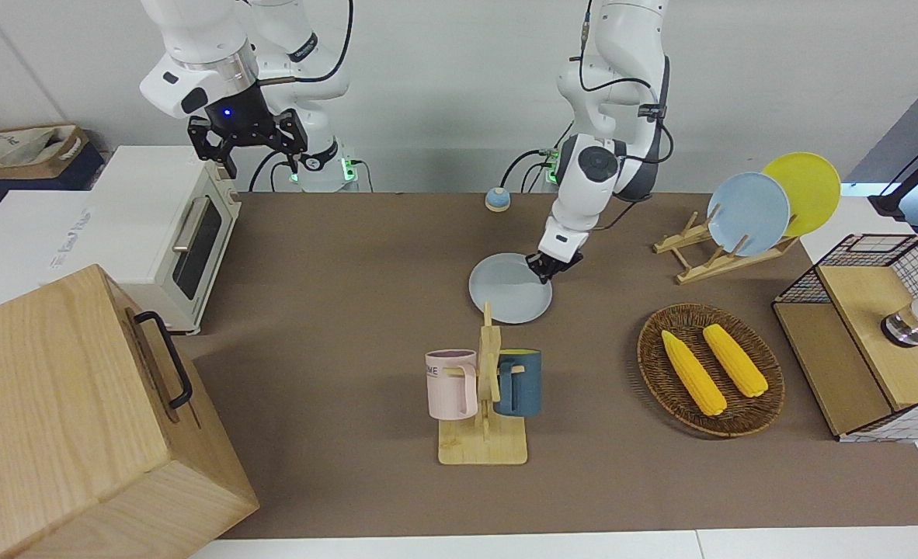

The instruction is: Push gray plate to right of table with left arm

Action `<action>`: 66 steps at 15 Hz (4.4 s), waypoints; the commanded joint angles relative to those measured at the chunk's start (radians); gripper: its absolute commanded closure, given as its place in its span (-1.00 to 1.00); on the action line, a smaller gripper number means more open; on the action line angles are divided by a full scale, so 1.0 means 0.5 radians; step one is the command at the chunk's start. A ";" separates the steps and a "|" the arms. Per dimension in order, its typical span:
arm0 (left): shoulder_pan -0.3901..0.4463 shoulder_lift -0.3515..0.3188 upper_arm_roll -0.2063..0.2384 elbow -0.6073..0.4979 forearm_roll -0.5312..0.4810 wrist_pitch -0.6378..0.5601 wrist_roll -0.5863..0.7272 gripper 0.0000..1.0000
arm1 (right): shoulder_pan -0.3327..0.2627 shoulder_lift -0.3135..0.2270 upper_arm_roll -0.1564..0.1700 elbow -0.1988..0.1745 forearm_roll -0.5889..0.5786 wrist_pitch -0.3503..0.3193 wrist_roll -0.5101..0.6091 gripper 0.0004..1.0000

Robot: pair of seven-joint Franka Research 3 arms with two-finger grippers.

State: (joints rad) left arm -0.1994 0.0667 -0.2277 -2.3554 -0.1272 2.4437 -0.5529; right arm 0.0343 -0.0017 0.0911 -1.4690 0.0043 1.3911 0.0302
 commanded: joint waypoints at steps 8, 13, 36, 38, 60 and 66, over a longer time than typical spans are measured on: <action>-0.533 0.514 0.020 0.606 -0.031 0.028 -0.600 1.00 | -0.023 -0.015 0.008 -0.001 0.019 -0.024 -0.005 -0.97; -0.687 0.627 0.020 0.774 -0.016 0.031 -0.805 1.00 | -0.023 -0.015 0.008 0.002 0.016 -0.024 -0.005 -0.97; -0.495 0.346 0.057 0.854 -0.037 -0.496 -0.377 -0.97 | -0.023 -0.015 0.011 -0.001 0.019 -0.024 -0.005 -0.97; -0.372 0.241 0.053 0.854 -0.095 -0.662 -0.217 -0.97 | -0.023 -0.015 0.011 -0.001 0.016 -0.024 -0.005 -0.97; 0.589 -0.238 0.286 0.980 0.224 -1.442 1.283 -0.98 | -0.023 -0.015 0.011 0.002 0.016 -0.024 -0.005 -0.97; 0.595 -0.213 0.363 1.152 0.209 -1.522 1.299 -0.98 | -0.023 -0.015 0.011 0.002 0.019 -0.024 -0.005 -0.97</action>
State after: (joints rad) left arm 0.0968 -0.0441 -0.0489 -1.8176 -0.0302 1.7130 0.0862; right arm 0.0343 -0.0017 0.0911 -1.4690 0.0043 1.3911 0.0302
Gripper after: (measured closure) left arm 0.004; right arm 0.013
